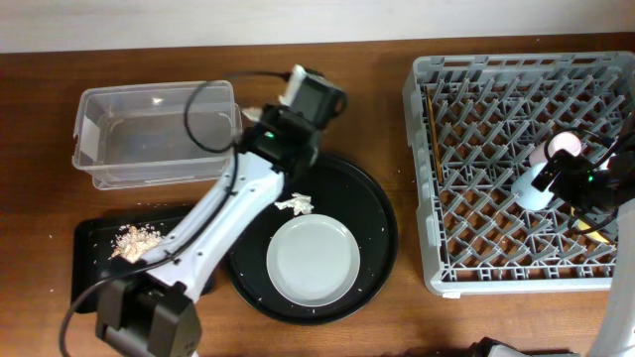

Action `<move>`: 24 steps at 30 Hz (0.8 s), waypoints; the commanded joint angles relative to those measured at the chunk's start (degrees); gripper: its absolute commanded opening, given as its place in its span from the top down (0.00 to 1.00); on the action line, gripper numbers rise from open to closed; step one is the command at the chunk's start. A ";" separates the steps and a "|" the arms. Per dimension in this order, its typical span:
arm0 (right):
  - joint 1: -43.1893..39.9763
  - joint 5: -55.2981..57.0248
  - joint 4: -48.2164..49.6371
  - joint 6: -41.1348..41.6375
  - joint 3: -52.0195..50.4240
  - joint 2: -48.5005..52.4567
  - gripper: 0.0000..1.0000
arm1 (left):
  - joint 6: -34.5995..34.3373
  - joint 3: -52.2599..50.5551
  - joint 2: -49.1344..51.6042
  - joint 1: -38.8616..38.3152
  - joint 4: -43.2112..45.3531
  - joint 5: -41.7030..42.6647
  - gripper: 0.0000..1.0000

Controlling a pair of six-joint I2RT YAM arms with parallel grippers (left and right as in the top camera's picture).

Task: Sort waste into correct bins and load items into the dishwasher rack
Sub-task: 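Carry the wrappers with the left gripper into the clear plastic bin and release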

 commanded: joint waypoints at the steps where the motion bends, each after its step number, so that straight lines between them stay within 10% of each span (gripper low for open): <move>1: -0.33 0.13 0.00 0.52 -0.20 0.17 0.02 | 8.11 0.24 -1.29 3.78 5.07 -3.96 0.99; 10: -0.33 0.13 0.00 0.52 -0.20 0.17 0.02 | 11.78 0.24 -1.27 14.25 15.72 -2.71 0.99; 24: -0.33 0.13 0.00 0.52 -0.20 0.17 0.02 | 36.04 0.13 1.62 28.30 16.11 19.32 0.99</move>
